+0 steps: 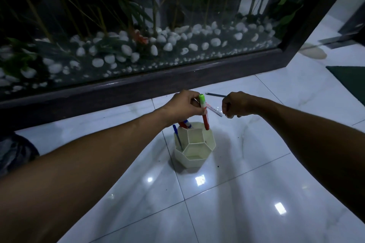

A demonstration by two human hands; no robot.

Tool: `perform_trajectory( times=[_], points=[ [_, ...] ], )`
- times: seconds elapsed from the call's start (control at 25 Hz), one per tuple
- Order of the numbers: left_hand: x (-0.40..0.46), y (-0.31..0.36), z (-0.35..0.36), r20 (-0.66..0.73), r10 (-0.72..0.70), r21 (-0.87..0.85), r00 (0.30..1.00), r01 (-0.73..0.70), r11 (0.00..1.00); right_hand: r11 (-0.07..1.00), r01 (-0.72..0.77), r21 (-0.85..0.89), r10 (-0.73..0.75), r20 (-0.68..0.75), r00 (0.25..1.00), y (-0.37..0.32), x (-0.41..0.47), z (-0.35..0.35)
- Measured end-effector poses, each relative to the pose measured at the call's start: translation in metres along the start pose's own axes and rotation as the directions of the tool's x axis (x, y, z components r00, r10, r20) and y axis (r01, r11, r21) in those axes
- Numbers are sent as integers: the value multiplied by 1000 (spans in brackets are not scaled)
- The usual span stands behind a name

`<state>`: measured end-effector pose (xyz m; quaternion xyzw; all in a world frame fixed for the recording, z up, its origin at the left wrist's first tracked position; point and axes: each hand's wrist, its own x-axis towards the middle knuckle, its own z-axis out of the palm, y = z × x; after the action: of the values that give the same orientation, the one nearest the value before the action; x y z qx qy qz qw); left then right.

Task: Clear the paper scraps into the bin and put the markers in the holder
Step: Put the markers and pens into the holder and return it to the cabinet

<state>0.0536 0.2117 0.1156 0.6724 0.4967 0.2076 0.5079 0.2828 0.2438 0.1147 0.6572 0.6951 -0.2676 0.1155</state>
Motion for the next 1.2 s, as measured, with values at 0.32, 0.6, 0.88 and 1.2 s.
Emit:
perform_trajectory(
  times=[0.32,0.6,0.88,1.2],
  points=[
    [12,-6,16,136,-6,149,991,-15,989,999,-37,-29,34,-80,996,29,21,19],
    [54,-37,-23,-219,-79,-113,972,56,992,991,-133,23,134,-293,947,34,81,43],
    [137,-77,-14,-129,-125,224,984,151,963,986,-152,70,167,-380,910,79,151,51],
    [200,-86,15,177,-25,684,984,-105,722,974,-70,-214,-46,-494,868,92,161,74]
  ],
)
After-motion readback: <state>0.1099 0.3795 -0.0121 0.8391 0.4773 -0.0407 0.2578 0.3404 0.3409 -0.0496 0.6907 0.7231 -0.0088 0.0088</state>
